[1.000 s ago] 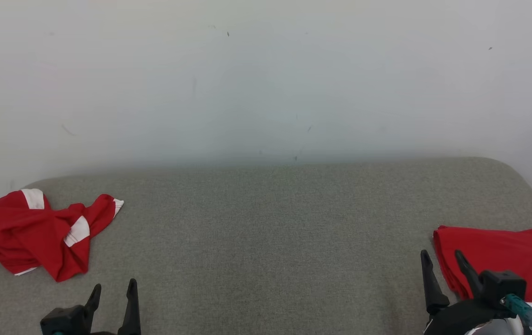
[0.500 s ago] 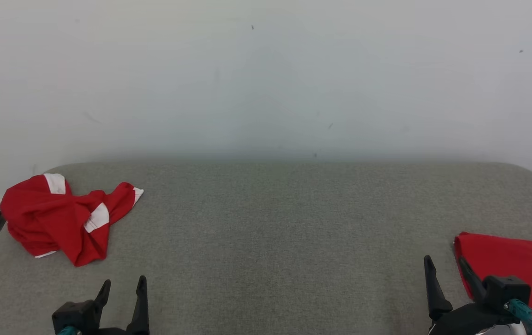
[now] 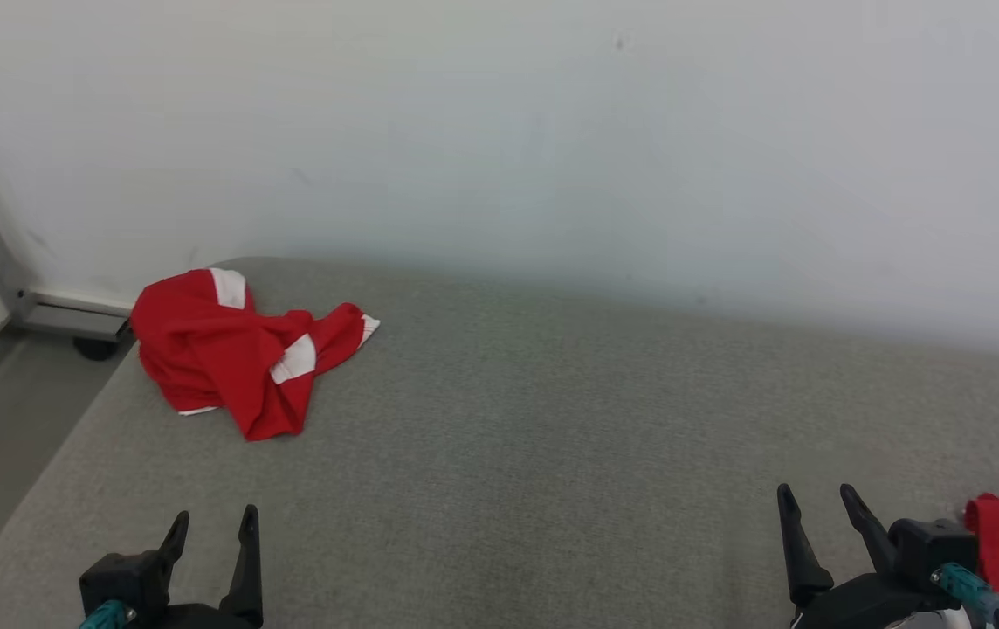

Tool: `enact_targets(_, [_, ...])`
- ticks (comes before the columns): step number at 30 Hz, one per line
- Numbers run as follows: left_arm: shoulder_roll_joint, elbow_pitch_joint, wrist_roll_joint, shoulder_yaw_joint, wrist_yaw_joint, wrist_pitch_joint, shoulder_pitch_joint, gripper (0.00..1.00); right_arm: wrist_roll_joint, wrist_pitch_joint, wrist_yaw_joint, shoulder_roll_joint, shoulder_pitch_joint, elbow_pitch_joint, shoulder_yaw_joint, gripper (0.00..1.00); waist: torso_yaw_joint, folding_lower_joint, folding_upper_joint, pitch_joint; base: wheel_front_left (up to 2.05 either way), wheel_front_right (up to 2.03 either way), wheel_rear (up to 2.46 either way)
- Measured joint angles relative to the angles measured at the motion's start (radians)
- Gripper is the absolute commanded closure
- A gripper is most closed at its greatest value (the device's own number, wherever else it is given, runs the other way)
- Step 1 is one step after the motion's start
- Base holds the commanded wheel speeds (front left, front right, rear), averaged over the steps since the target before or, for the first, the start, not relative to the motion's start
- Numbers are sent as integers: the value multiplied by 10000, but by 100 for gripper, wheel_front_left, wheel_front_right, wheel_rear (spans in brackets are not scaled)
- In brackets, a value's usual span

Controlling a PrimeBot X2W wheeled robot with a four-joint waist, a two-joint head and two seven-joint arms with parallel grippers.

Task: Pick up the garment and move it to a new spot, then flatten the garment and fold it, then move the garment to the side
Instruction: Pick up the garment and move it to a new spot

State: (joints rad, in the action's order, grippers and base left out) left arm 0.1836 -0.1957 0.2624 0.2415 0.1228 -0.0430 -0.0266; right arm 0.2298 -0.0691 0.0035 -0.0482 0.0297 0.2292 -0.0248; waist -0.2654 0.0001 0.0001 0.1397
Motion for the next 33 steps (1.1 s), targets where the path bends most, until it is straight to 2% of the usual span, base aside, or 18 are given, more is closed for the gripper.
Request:
enact_targets(7, [107, 242, -54, -102, 0, 174, 0, 0, 142, 86, -98, 15, -54, -153, 199, 0, -1135, -1, 0, -105, 0, 0, 0])
enact_targets(15, [148, 451, -52, -351, 0, 207, 2, 0, 142, 178, -121, 31, -677, -174, 535, 0, -1863, 0, 0, -420, 0, 0, 0])
enact_targets(22, [59, 476, -50, -389, 2, 255, 4, 0, 150, 253, -121, 29, -821, -13, 633, 0, -2130, 0, 0, -685, 0, 0, 0])
enact_targets(29, [-278, 173, 123, -286, -2, 546, -111, 0, 167, 249, -213, 29, -742, -36, 629, 0, -2113, 0, 0, -700, 0, 0, 0])
enact_targets(33, [-314, -416, 201, -180, -159, 976, -941, 0, 215, 249, -226, 29, -453, -314, 614, 0, -2116, -1, 0, -756, 0, 0, 0])
